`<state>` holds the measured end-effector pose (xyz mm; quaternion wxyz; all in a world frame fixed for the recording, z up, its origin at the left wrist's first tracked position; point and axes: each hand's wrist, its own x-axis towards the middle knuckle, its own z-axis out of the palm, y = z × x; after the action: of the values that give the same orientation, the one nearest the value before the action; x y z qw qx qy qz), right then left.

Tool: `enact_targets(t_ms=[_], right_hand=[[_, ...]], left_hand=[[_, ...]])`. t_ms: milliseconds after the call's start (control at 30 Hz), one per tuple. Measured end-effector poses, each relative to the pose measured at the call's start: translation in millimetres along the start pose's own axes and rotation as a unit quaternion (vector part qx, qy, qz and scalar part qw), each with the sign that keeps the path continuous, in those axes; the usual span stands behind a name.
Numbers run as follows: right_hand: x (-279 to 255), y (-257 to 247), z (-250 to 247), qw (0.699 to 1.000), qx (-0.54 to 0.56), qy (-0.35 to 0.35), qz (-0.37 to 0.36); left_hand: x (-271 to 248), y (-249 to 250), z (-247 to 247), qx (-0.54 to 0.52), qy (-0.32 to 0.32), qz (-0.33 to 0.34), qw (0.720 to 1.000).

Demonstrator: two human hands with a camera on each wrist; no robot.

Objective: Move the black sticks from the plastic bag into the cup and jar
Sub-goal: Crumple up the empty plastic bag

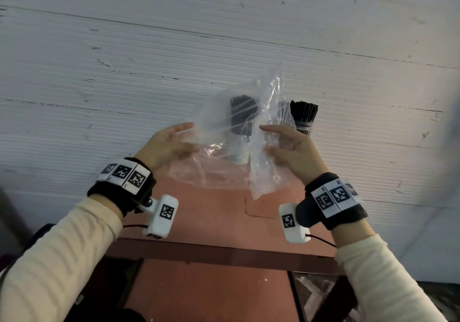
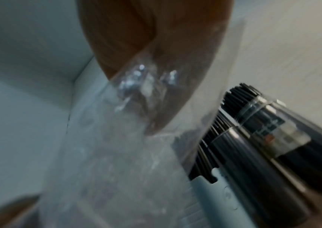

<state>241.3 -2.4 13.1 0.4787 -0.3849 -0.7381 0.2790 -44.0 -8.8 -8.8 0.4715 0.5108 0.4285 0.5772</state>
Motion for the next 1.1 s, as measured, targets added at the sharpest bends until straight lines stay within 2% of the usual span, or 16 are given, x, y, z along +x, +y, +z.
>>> enact_targets(t_ms=[67,133,200,300,367,500,600,633,700,767,800,867,900,1000,1033,1100], right_hand=[[7.3,1.8,4.8,0.992,-0.123,0.034,0.024],[15.1,-3.3,13.6,0.972,-0.220,0.049,0.060],[21.7,-13.3,23.8,0.961,-0.268,0.038,0.059],[27.4,-27.5,42.3,0.970,-0.237,0.057,-0.015],[27.9,-34.1,52.3,0.979,-0.181,0.071,-0.064],[26.3,-37.6,53.6,0.990,-0.112,0.037,-0.080],[27.3,-29.3,45.4,0.989,-0.124,0.022,-0.075],[26.7,-26.3,41.8,0.990,-0.122,0.020,-0.064],[23.1,-21.7,33.5,0.995,-0.088,0.020,-0.031],[20.0,-16.3,26.1,0.998,-0.054,0.018,-0.010],[19.1,-13.6,24.3,0.999,-0.038,0.013,-0.009],[15.3,-13.8,26.1,1.000,0.007,-0.002,-0.020],[13.4,-15.2,28.4,0.999,0.025,-0.009,-0.033],[6.9,-20.8,35.3,0.995,0.048,-0.041,-0.075],[5.6,-22.4,37.3,0.994,0.043,-0.053,-0.085],[4.0,-24.6,38.8,0.992,0.047,-0.072,-0.092]], left_hand=[[2.4,-1.5,4.1,0.084,0.050,0.048,0.994],[-0.3,2.3,15.9,0.190,0.078,0.100,0.974],[-5.8,8.8,37.0,0.220,0.090,0.162,0.958],[-11.9,16.4,65.6,0.303,0.063,0.256,0.916],[-13.5,16.4,74.4,0.307,0.029,0.294,0.905],[-26.0,19.0,80.4,0.267,-0.075,0.277,0.920],[-32.4,24.2,76.4,0.215,-0.161,0.253,0.929],[-33.7,28.0,72.7,0.217,-0.157,0.250,0.930],[-32.1,34.7,61.6,0.264,-0.066,0.278,0.921],[-26.2,38.9,48.0,0.319,0.040,0.357,0.877],[-21.5,39.1,41.9,0.339,0.048,0.397,0.851],[-11.9,33.9,35.7,0.380,0.002,0.436,0.816],[-9.1,30.8,36.5,0.391,-0.030,0.433,0.812],[-6.7,27.3,45.8,0.373,-0.097,0.361,0.849],[-5.6,25.7,49.2,0.378,-0.101,0.353,0.850],[-0.6,21.8,53.9,0.417,-0.101,0.353,0.832]])
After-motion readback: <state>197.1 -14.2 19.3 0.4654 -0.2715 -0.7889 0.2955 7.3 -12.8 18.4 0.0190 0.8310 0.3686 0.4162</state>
